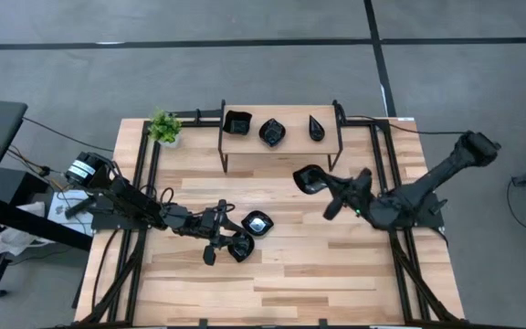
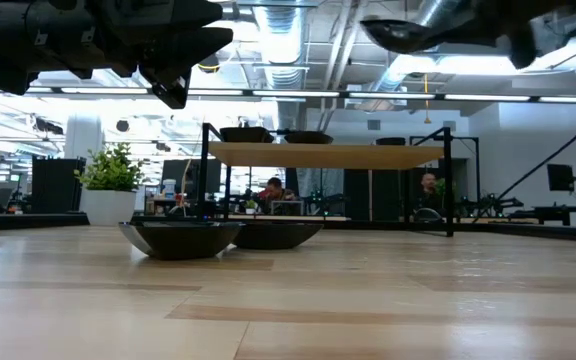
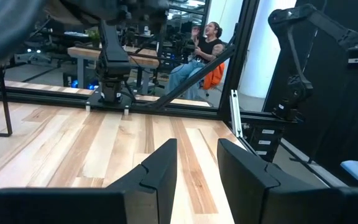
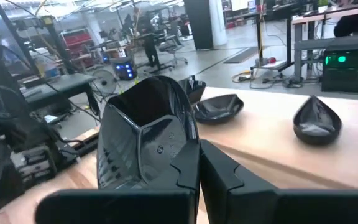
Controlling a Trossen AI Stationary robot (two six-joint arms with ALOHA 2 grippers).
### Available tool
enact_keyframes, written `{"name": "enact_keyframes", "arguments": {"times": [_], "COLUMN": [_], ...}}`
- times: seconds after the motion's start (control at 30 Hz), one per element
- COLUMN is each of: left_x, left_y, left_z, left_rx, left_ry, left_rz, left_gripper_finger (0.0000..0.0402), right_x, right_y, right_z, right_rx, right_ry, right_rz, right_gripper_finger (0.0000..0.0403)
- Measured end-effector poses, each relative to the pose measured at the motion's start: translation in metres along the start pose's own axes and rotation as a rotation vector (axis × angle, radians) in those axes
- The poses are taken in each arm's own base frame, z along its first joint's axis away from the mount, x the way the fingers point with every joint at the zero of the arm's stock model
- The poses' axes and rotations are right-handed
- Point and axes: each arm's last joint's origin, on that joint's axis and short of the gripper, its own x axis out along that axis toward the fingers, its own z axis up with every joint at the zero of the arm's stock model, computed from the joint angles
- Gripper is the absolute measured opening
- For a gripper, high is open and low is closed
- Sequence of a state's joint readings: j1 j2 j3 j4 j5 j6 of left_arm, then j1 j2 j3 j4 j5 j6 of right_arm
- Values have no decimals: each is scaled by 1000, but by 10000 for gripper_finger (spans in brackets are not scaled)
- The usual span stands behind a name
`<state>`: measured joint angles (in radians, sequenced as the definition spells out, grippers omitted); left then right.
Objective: Pick & Place Mini shaped plates
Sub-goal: Stack the black leaf shaped plate on top of the black leaf shaped plate on the shelf
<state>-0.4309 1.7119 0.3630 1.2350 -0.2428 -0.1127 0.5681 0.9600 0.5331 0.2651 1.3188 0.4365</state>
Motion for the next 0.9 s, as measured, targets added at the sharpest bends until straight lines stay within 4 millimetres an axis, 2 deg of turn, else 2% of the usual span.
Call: {"name": "enact_keyframes", "arguments": {"times": [0.2,0.4,0.63,0.9], "left_x": [0,0,0,0], "left_y": [0,0,2,2], "left_z": [0,0,1,1], "left_rx": [0,0,3,41], "left_ry": [0,-4,-10,-14], "left_rz": [0,1,53,73], "left_gripper_finger": [117,117,117,117], "right_x": [-27,-38,-30,-6], "right_y": [3,8,12,12], "right_z": [-20,-42,-58,-65], "right_rx": [4,64,110,143], "right_ry": [-18,-41,-59,-94], "right_rz": [-17,-10,-48,-147], "right_gripper_finger": [1,1,1,1]}}
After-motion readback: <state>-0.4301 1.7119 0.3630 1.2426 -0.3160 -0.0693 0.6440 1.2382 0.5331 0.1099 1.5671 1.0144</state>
